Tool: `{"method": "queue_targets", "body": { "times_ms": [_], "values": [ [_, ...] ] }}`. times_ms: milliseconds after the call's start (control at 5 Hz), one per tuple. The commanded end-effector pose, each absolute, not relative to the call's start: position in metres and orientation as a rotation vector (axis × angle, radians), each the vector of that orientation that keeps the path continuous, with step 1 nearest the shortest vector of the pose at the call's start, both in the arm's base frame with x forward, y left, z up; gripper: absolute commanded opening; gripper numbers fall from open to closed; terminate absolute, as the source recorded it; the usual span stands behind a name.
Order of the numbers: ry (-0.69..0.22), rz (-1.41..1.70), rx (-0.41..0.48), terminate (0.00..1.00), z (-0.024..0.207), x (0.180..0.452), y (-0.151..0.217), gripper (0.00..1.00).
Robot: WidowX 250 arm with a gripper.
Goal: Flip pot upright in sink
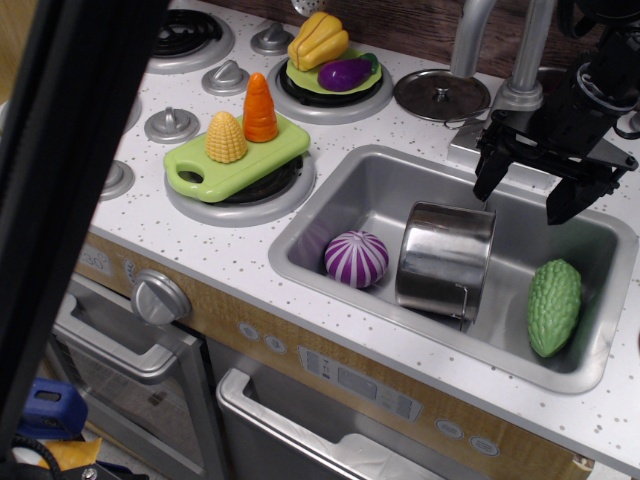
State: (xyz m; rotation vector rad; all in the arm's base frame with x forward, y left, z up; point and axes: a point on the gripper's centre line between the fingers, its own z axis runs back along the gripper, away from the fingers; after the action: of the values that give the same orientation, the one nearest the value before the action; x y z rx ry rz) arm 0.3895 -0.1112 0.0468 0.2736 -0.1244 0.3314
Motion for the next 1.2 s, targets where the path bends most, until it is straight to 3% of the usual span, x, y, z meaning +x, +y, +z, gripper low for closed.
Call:
{"method": "queue_targets", "body": {
  "times_ms": [0, 200, 800, 1000],
  "values": [
    [-0.124, 0.331, 0.274, 0.0, 0.047, 0.389, -0.111, 1.0],
    [-0.102, 0.306, 0.397, 0.0, 0.043, 0.396, -0.109, 1.0],
    [-0.019, 0.228, 0.595, 0.0, 0.035, 0.396, -0.098, 1.0],
    [-0.014, 0.229, 0.593, 0.0, 0.034, 0.39, -0.089, 1.0]
  ]
}}
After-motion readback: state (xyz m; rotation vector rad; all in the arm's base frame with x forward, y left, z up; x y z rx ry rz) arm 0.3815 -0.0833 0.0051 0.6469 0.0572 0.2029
